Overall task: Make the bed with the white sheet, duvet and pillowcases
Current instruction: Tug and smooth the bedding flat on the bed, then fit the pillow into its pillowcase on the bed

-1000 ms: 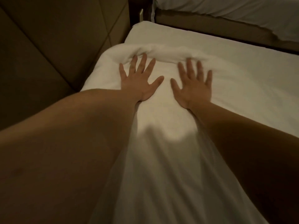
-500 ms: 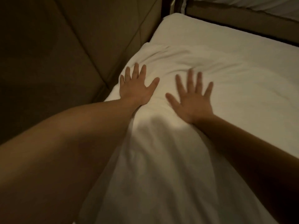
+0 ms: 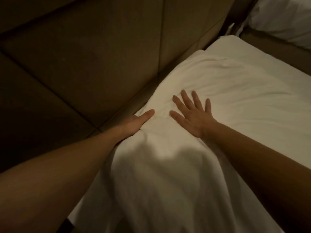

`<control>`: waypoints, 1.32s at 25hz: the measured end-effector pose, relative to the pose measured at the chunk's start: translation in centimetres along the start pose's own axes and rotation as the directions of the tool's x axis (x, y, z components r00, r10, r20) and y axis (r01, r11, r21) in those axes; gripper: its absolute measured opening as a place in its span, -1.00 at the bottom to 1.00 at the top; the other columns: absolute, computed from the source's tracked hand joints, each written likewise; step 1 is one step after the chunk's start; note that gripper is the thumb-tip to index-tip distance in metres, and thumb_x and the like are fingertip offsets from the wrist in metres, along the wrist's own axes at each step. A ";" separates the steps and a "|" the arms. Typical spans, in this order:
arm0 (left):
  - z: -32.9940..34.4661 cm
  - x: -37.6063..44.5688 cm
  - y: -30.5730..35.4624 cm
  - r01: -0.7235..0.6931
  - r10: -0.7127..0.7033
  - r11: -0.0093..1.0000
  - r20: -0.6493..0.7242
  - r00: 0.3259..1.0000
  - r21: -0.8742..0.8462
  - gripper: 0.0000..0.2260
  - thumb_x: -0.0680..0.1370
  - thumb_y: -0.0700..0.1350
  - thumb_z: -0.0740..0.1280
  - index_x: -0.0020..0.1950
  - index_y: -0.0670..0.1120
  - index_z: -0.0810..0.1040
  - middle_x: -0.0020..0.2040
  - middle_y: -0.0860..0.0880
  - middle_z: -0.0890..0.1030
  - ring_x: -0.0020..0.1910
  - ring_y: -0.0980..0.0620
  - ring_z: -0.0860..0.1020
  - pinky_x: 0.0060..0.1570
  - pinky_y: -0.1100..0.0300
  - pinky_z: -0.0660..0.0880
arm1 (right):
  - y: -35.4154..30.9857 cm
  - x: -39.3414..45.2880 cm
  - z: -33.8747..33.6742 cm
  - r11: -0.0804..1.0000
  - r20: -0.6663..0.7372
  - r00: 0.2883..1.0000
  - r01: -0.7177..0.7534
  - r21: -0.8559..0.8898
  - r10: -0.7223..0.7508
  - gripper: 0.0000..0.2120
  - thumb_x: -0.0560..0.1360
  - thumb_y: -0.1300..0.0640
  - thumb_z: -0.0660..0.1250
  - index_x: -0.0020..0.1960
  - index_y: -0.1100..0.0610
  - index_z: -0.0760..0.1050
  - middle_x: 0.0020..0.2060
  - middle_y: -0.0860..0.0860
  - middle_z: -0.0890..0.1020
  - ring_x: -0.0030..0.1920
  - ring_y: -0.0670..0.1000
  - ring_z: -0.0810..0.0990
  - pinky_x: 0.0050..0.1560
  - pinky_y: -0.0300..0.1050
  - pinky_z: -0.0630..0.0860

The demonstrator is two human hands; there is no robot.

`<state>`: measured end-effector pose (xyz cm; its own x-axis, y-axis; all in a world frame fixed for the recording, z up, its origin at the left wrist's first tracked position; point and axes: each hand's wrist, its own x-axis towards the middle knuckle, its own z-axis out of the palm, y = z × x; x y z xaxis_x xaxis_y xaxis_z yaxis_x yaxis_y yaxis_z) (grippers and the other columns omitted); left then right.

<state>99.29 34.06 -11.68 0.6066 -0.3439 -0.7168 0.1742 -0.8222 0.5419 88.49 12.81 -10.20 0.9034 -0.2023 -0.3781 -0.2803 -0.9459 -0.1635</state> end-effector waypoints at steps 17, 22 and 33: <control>5.2 1.4 -3.7 -0.018 0.019 1.000 -0.091 0.996 0.005 -0.27 0.33 0.62 0.12 0.00 0.00 0.56 -0.08 0.03 0.63 -0.10 0.03 0.58 0.02 0.01 0.53 | -3.7 12.0 3.5 0.832 0.220 0.904 0.425 -0.356 -0.367 -0.19 0.45 -0.51 -0.25 0.33 -0.11 0.50 0.15 0.00 0.60 0.11 0.05 0.51 0.18 0.02 0.34; 5.2 0.8 -3.0 0.038 -0.037 0.999 -0.022 0.999 0.025 -0.05 0.17 0.72 0.05 0.16 -0.03 0.46 0.04 0.02 0.57 0.00 -0.02 0.54 0.01 0.03 0.47 | -2.9 11.1 3.1 0.833 0.238 0.880 0.468 -0.293 -0.411 -0.08 0.41 -0.57 -0.33 0.35 -0.13 0.51 0.23 -0.07 0.59 0.19 0.04 0.52 0.30 0.03 0.32; 6.4 -0.8 -3.4 -0.006 0.006 1.000 -0.005 1.000 0.001 -0.41 0.41 0.48 0.22 0.07 0.00 0.56 -0.16 0.05 0.61 -0.20 0.08 0.59 -0.38 0.27 0.33 | -4.4 6.8 1.8 0.860 -0.013 0.907 0.395 -0.322 -0.421 -0.28 0.55 -0.40 -0.05 -0.26 0.15 0.57 -0.45 0.00 0.49 -0.41 0.02 0.44 -0.15 -0.07 0.27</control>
<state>93.23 34.20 -15.77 0.6115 -0.3469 -0.7111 0.1692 -0.8206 0.5459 95.26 16.07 -13.64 0.9414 0.2118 -0.2625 0.2204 -0.9754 0.0034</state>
